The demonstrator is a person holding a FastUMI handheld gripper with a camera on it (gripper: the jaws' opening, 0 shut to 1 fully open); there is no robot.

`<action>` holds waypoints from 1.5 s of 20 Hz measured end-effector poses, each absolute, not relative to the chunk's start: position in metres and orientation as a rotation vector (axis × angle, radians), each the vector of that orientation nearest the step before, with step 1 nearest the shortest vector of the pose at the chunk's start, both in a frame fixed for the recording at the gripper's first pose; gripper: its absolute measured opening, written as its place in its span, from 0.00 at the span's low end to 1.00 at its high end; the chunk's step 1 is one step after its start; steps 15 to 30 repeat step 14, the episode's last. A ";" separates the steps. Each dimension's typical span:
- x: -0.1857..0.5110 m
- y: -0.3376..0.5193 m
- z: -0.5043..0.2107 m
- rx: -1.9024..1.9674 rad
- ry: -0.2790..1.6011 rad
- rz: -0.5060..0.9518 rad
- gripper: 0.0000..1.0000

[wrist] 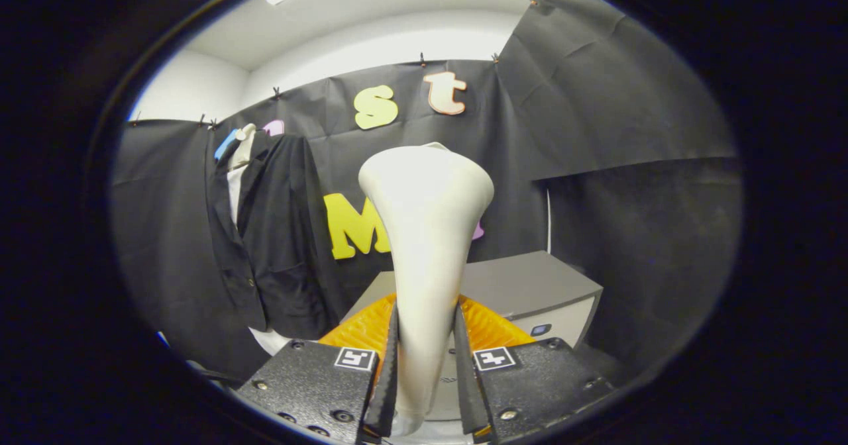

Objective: Iron the clothes twice with a garment steamer, once on the left side and once on the right side.

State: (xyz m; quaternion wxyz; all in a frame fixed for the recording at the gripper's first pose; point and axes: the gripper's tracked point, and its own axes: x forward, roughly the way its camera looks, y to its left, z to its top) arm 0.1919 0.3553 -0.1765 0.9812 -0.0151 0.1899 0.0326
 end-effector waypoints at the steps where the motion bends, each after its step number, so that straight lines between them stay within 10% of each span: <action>1: 0.189 0.353 -0.179 -0.031 0.394 0.058 0.41; 30: 0.171 0.329 -0.171 -0.022 0.425 -0.033 0.41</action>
